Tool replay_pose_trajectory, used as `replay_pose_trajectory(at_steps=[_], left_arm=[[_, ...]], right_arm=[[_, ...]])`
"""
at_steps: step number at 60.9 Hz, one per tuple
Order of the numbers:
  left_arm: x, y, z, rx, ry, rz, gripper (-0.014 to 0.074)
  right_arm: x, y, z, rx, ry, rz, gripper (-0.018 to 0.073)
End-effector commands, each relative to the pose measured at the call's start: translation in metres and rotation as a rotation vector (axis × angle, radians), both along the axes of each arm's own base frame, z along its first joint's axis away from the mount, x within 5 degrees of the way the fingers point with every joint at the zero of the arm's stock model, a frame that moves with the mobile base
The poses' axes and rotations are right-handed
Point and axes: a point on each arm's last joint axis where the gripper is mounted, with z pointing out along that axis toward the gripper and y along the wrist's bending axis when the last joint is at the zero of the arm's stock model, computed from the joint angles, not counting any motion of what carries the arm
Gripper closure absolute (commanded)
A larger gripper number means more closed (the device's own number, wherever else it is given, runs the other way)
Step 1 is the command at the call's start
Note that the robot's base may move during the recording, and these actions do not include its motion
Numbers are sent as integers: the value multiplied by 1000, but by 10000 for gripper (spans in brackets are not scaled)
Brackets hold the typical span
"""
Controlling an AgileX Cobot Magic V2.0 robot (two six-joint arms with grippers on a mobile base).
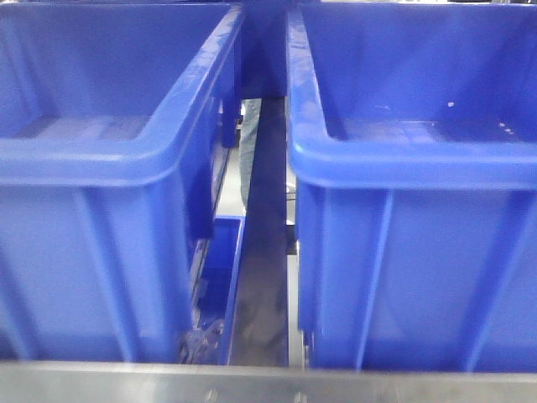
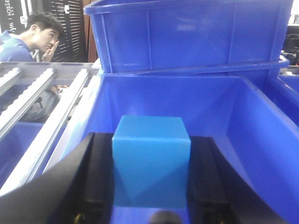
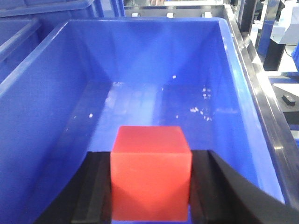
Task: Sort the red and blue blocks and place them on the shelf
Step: 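Drive up to the shelf and position grippers over two blue bins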
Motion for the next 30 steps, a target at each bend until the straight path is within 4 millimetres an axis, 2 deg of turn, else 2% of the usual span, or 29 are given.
replay_pose_trajectory(at_steps=[1, 30], left_arm=[[-2, -1, 18, -19, -116, -14, 474], [-2, -1, 18, -19, -116, -14, 474]], right_arm=[[1, -1, 17, -7, -111, -8, 510], [1, -1, 17, -7, -111, -8, 510]])
